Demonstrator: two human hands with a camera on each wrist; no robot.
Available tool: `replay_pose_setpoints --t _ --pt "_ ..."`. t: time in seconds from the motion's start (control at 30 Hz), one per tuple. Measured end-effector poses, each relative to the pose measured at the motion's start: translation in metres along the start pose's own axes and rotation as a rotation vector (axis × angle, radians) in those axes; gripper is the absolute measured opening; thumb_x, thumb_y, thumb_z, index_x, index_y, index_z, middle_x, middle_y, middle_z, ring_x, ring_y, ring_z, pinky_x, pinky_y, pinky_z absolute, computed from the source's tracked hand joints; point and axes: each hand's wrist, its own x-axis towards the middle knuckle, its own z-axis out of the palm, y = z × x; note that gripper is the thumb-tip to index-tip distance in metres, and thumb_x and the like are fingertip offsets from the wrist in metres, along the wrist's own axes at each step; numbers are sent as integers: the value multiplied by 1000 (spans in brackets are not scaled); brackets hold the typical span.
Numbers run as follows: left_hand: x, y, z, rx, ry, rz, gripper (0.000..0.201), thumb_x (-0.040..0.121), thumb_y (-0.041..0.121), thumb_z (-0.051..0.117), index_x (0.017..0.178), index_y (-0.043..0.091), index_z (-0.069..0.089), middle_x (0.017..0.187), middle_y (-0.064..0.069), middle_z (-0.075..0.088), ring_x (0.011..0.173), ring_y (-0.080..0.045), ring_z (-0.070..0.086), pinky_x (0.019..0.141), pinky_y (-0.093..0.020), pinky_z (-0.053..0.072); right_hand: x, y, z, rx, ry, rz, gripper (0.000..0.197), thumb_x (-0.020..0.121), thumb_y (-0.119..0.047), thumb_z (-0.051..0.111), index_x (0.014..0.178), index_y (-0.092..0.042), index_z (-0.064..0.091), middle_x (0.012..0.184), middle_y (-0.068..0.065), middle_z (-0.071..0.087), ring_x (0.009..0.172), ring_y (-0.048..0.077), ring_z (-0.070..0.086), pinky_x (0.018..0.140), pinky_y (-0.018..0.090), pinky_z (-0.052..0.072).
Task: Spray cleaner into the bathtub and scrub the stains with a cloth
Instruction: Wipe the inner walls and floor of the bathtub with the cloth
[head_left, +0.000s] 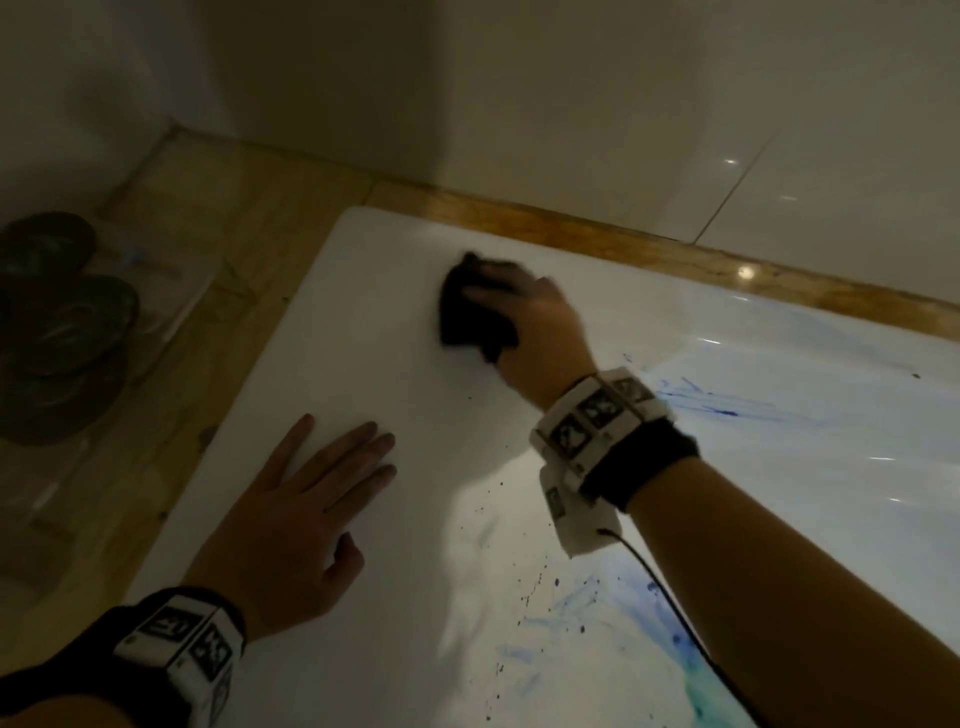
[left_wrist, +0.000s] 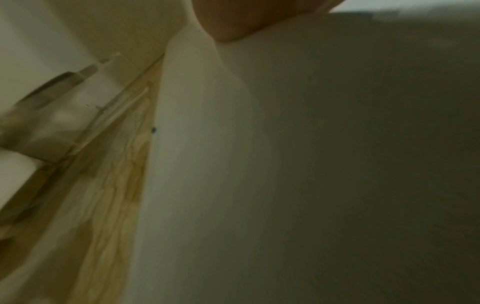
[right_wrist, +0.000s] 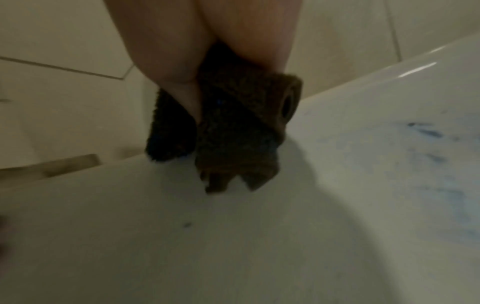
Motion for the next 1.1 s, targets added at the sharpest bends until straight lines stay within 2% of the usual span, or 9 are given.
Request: replay_pose_setpoints --t 0.1,0.23,0.33,0.43,0.63,0.8,0.93,1.0,1.1 --pt "0 -1 -2 -15 10 10 58 74 28 41 126 10 59 145 -4 40 136 -17 29 114 -48 12 -17 -6 6 -44 -262 -110 38 80 -8 63 117 -15 64 136 4 50 113 29 50 97 25 32" --pt "1 -1 0 2 19 12 58 73 28 41 125 11 60 145 -4 41 137 -16 29 114 -49 13 -54 32 0 29 295 10 43 74 -6 73 116 -8 64 125 14 57 109 30 54 98 28 40" --pt "1 -1 1 -3 14 6 58 73 29 42 126 12 60 146 -3 40 137 -16 29 113 -52 17 -58 46 10 -55 415 205 63 75 7 66 133 -4 45 140 21 37 122 38 41 106 38 32" --pt "0 -2 2 -7 40 12 57 73 27 42 125 11 60 145 -4 41 137 -17 30 112 -54 19 -54 34 48 -86 337 100 77 68 9 69 137 -10 40 145 10 22 117 42 42 101 39 31" --pt "1 -3 4 21 59 27 57 73 25 42 125 9 60 145 -5 40 137 -18 30 111 -54 20 -96 28 106 -88 134 -29 95 49 12 72 131 -20 34 138 3 27 106 37 42 78 49 52" --pt "1 -1 3 27 25 24 57 74 25 41 127 11 59 146 -4 38 138 -17 28 113 -53 17 -150 42 88 29 -98 -162 75 50 11 76 115 -17 50 127 5 42 92 35 62 67 41 58" --pt "2 0 1 19 4 -1 59 75 28 40 130 13 56 148 0 31 144 -12 11 118 -46 5 -91 20 38 112 287 -91 30 69 -1 69 98 -11 67 111 9 62 88 30 59 78 29 50" --pt "2 -1 0 13 3 4 58 75 28 40 129 12 56 148 1 31 145 -9 4 118 -45 4 -45 6 17 63 415 0 41 72 3 69 112 -5 64 120 18 57 100 36 57 88 31 46" --pt "1 -1 0 9 1 9 58 75 28 41 129 12 56 148 1 31 144 -11 10 118 -45 5 -1 -2 16 -128 275 133 61 75 4 63 132 -13 51 138 21 41 112 43 46 91 44 46"
